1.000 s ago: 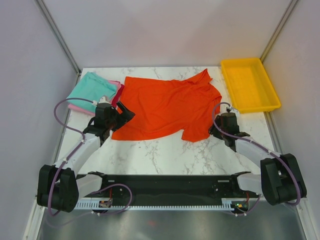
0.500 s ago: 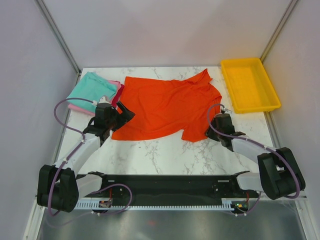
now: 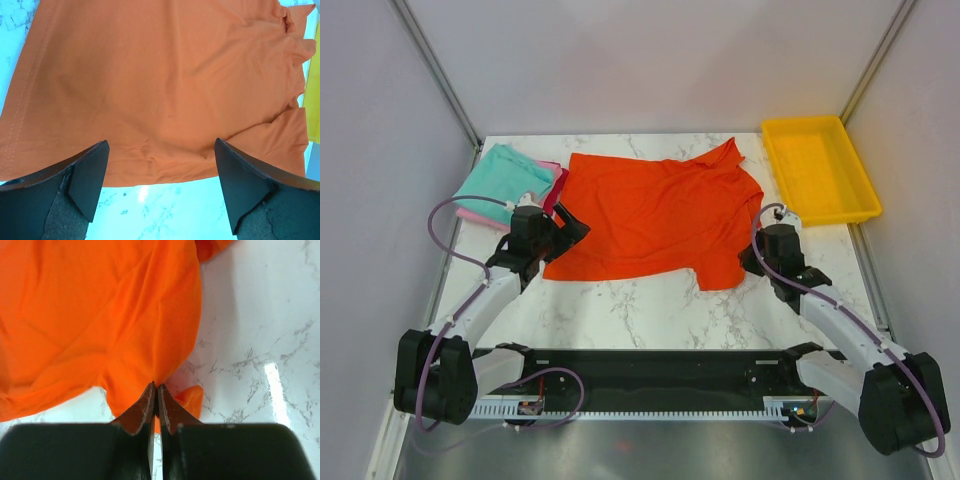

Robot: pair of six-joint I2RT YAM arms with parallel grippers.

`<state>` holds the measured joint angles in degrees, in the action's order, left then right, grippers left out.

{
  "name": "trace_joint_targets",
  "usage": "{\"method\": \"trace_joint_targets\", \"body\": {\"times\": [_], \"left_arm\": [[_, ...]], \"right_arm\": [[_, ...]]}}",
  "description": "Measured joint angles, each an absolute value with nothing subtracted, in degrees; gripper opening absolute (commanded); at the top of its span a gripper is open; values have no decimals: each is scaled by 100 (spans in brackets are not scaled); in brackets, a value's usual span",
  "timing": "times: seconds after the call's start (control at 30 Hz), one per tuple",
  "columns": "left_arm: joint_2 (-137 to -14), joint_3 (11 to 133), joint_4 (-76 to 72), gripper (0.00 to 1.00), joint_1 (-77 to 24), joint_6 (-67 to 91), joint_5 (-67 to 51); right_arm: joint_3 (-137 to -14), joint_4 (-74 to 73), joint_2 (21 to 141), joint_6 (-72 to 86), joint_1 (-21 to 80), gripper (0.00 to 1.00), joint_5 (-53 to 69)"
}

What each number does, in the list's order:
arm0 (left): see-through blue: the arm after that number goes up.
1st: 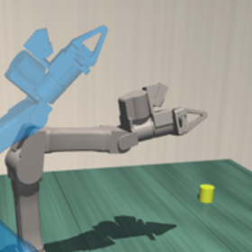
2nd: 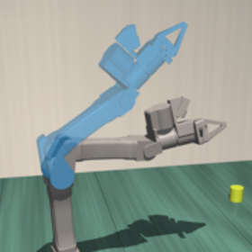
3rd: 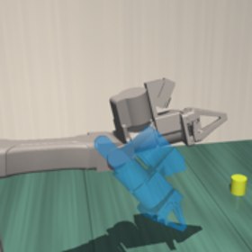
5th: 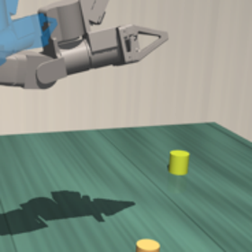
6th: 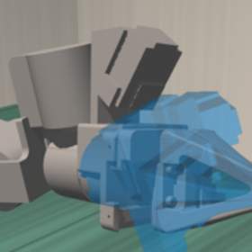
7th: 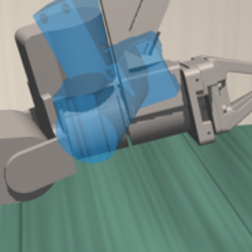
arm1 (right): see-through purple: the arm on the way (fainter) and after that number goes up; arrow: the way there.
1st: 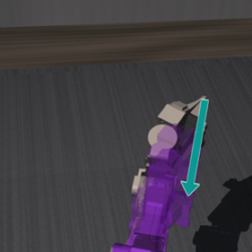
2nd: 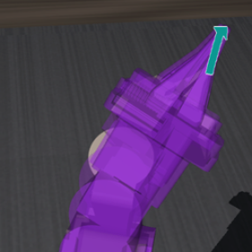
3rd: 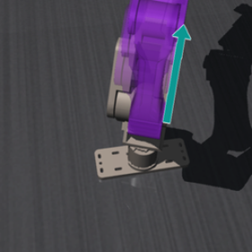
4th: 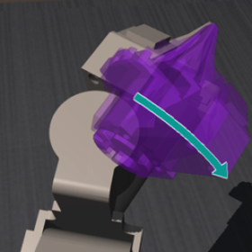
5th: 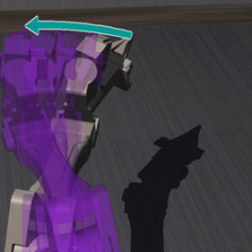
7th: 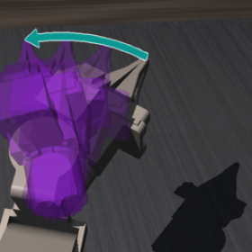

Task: Fold and stack the t-shirts

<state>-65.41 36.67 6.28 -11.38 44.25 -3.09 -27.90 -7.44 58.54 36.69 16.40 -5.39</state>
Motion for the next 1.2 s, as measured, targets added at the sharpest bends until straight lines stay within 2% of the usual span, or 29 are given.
{"method": "trace_joint_targets", "body": {"times": [0.1, 0.27, 0.33, 0.37, 0.43, 0.53, 0.8, 1.1, 1.2], "left_arm": [[-6543, 3667, 631, 93, -1138, 4425, -311], [-6589, 3667, 631, 93, -1138, 4421, -309], [-6622, 3667, 635, 93, -1138, 4414, -309], [-6635, 3667, 633, 93, -1138, 4399, -309], [-6654, 3667, 635, 93, -1138, 4388, -309], [-6687, 3669, 635, 93, -1138, 4381, -311], [-6698, 3669, 567, 93, -1151, 4383, -543], [-6768, 3669, 458, 93, -1232, 4381, -803], [-6768, 3669, 456, 93, -1234, 4381, -810]], "right_arm": [[-3275, -1129, 5964, 3671, 1640, 18, -611], [-4226, -1166, 7140, 3677, 1640, 31, -650], [-4539, -1146, 7706, 3680, 1640, 60, -624], [-4676, -1129, 7955, 3699, 1640, 68, -607], [-4899, -1120, 8353, 3618, 1640, 69, -554], [-4958, -1151, 8471, 3516, 1651, 64, -552], [-4071, -1127, 7201, 3450, 1667, 48, -1020], [-2976, -1601, 6233, 3839, 1667, 52, -1358], [-2786, -1706, 5896, 3839, 1667, 48, -1406]]}}
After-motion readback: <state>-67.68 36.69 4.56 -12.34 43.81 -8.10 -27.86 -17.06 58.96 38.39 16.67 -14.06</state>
